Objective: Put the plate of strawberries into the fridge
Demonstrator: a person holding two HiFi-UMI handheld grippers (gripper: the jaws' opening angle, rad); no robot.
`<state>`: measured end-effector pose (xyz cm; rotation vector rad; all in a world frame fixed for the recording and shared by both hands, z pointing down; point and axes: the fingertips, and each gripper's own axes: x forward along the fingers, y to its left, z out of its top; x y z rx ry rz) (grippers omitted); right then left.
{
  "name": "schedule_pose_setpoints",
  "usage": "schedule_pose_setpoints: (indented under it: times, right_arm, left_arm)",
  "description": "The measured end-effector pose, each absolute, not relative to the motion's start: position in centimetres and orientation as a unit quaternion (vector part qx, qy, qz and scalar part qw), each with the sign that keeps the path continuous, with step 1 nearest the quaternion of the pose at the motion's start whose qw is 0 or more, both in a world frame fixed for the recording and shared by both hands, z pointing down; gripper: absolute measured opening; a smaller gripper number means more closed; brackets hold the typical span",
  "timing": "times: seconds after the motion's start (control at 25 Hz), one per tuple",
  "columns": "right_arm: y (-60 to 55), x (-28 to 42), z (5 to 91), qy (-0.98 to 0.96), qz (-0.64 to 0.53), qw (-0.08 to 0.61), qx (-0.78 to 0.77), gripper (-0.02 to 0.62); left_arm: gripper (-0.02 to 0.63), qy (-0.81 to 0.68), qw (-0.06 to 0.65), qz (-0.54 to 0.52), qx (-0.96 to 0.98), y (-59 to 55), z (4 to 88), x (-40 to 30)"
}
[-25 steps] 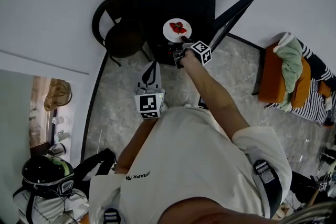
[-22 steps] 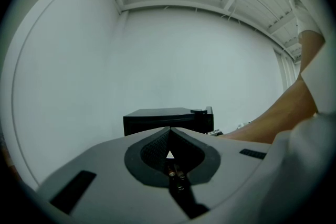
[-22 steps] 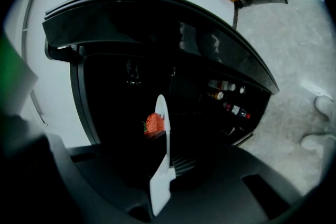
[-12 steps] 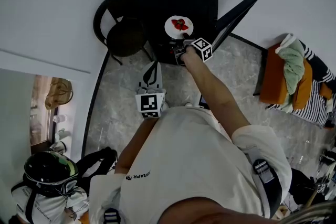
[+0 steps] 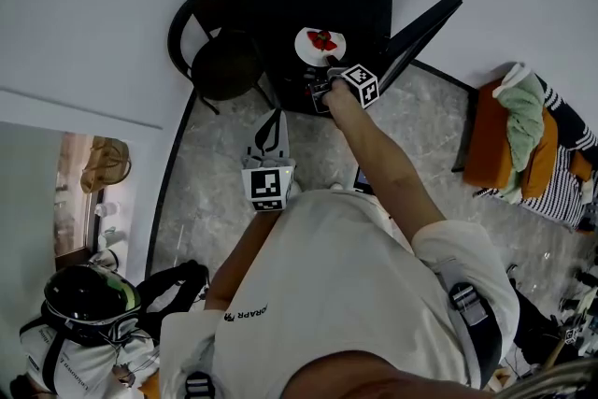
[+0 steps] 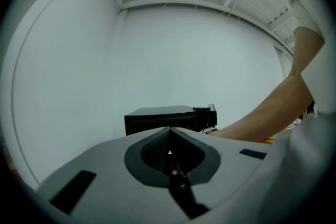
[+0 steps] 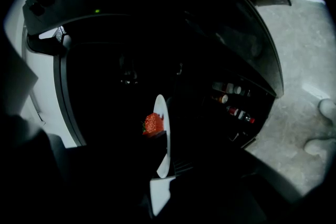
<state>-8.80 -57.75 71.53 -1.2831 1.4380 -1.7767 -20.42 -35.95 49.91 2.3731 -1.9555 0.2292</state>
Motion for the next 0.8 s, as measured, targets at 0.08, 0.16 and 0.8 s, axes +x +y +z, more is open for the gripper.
schedule_pose_setpoints:
  times: [0.08,0.16,0.8]
  right_arm:
    - [-58.0,-8.8,71.6,0.531,-0.655,0.258,-0.472,0.02]
    - [-58.3,-8.8,71.7,0.531,-0.654,0.26,-0.472,0.02]
    - [-60.5,-9.4,72.1,0.516,-0.66,0.275,-0.473,0.02]
  left_arm:
    - [0.002,-0.634,0.027,0.077,0.769,-36.1,50.0,-20.4]
    - [0.002,-0.635,0.027,0.078,0.769,-36.3,50.1,-20.5]
    - [0.002,-0.639,0.031,0.084,0.764,-37.4,50.6,-20.9]
